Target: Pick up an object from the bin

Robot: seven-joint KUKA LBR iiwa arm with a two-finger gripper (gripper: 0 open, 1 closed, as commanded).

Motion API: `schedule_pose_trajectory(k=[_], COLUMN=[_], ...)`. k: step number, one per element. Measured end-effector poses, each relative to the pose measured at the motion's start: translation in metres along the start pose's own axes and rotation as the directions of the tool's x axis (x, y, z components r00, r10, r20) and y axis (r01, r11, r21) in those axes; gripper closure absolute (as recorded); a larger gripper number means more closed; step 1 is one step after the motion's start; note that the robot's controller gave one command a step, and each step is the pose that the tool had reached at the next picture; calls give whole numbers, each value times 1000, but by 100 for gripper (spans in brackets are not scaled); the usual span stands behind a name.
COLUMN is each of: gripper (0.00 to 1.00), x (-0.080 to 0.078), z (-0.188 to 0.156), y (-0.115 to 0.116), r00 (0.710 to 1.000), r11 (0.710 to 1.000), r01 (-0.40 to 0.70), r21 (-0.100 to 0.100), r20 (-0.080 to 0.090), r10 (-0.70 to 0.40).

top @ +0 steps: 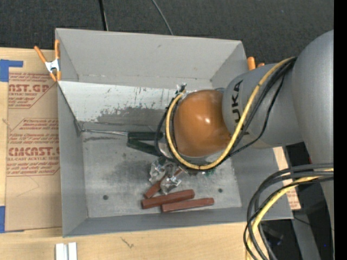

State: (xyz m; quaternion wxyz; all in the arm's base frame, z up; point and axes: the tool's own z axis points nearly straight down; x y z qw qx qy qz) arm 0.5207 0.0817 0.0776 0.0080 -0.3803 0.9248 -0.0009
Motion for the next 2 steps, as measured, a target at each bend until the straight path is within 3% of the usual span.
schedule_pose_trajectory(k=[1,2], gripper=[100,100], x=[0,-5], z=[0,-183], y=[0,-31], r00=[1000,1000], r11=[1000,1000], r01=[0,-23], r21=[0,-1], r20=[0,-5], r10=[0,23])
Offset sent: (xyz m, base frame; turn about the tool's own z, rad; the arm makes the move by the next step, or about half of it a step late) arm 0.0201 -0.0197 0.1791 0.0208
